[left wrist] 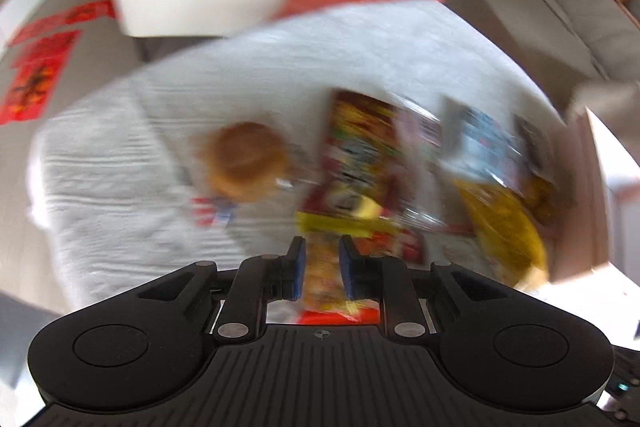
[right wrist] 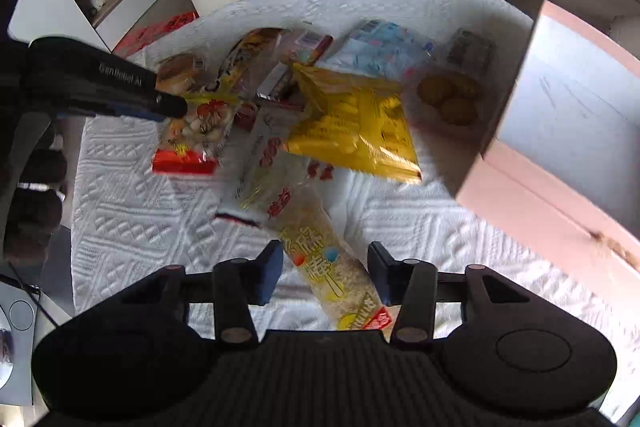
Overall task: Organize snacks
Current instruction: 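Lower the right tool onto the long rice-cracker stick and grasp it, then grasp the red-yellow candy packet with the left tool while right holds the cracker stick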
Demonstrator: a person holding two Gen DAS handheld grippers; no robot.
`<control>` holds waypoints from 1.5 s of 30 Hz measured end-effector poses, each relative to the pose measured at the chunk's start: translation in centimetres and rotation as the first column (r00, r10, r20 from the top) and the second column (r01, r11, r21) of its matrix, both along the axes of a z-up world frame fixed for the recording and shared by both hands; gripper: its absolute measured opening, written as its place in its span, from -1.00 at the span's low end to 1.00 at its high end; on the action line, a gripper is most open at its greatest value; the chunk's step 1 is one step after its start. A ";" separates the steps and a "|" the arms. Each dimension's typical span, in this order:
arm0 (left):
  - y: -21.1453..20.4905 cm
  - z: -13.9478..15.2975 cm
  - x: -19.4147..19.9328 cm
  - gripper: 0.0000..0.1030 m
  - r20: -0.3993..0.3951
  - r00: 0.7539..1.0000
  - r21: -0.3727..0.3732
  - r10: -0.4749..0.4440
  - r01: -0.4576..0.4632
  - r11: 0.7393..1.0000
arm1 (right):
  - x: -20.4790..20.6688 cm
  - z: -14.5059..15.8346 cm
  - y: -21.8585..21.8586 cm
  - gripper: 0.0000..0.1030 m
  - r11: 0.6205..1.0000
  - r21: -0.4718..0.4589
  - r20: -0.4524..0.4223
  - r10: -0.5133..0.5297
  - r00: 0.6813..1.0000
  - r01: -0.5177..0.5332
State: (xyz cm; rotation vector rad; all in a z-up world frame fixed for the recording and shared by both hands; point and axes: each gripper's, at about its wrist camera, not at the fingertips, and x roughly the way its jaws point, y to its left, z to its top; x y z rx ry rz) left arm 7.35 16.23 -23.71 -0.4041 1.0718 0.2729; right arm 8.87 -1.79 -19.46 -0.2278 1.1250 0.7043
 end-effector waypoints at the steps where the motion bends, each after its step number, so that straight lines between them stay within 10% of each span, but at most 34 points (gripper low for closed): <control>1: -0.7 -0.1 0.5 -0.47 -0.014 0.998 0.019 -0.060 0.060 0.998 | -0.3 -0.2 -0.5 -0.19 1.000 -0.015 -0.007 -0.021 1.000 0.021; 7: -5.9 -0.2 1.5 -0.38 -0.063 0.940 0.200 -0.335 0.341 0.919 | -3.1 -1.4 -3.4 0.05 0.993 -0.028 0.017 -0.117 0.993 0.118; 13: -6.4 -0.5 2.5 -0.37 -0.073 0.930 0.150 -0.361 0.368 0.918 | -4.5 -1.9 -1.7 0.65 0.995 -0.062 0.052 -0.080 0.995 0.083; 22: -5.4 -0.2 1.0 0.04 -0.121 0.917 0.305 -0.381 0.399 0.865 | -5.3 -2.1 -1.4 0.73 0.990 -0.096 0.091 -0.091 0.992 0.100; 26: -2.9 1.0 -0.2 -0.07 -0.034 0.946 0.162 -0.323 0.324 0.932 | -5.6 -2.2 -1.7 0.76 0.989 -0.095 0.096 -0.102 0.990 0.111; 32: -5.8 -0.2 0.2 -0.04 -0.065 0.932 0.139 -0.356 0.361 0.922 | -6.0 -2.5 -2.1 0.92 0.986 -0.093 0.105 -0.126 0.987 0.136; 35: -8.1 -0.9 0.7 0.54 -0.089 0.904 0.185 -0.418 0.428 0.885 | -6.1 -2.6 -2.2 0.95 0.986 -0.092 0.110 -0.130 0.985 0.140; 41: -6.4 0.1 -0.8 0.42 -0.051 0.946 0.241 -0.320 0.322 0.915 | -6.4 -2.6 -2.3 1.00 0.986 -0.095 0.111 -0.126 0.986 0.137; 45: -4.3 -1.8 -0.3 0.52 -0.117 0.959 0.136 -0.259 0.274 0.952 | -6.3 -2.7 -2.1 1.00 0.981 -0.099 0.111 -0.157 0.981 0.168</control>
